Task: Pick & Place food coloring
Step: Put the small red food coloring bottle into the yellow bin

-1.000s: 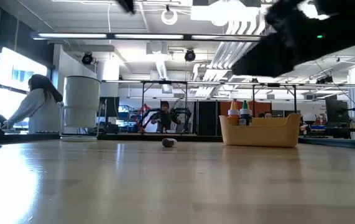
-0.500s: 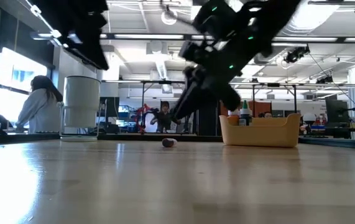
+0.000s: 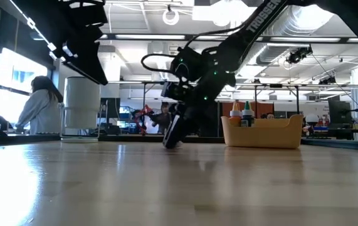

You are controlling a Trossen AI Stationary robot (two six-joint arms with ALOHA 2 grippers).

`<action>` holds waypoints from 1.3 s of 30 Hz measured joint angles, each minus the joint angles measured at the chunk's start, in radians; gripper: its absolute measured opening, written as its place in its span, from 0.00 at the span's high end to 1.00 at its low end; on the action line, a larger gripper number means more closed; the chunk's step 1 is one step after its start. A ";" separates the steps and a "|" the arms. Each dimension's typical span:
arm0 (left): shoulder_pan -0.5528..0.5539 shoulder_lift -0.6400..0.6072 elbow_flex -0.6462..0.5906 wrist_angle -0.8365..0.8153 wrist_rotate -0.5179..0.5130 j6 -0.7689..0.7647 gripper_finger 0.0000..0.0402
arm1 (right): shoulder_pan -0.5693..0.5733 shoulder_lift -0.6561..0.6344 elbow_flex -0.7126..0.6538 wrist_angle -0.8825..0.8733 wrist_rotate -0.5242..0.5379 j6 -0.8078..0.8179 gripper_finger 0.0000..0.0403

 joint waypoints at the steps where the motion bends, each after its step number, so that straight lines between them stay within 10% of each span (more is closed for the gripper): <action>1: 0.000 0.000 0.000 0.002 0.002 0.001 0.62 | -0.005 0.006 -0.003 -0.011 -0.001 -0.002 0.66; 39: 0.000 0.001 0.000 0.053 0.042 -0.006 0.62 | -0.011 -0.023 -0.077 -0.068 0.067 0.129 0.73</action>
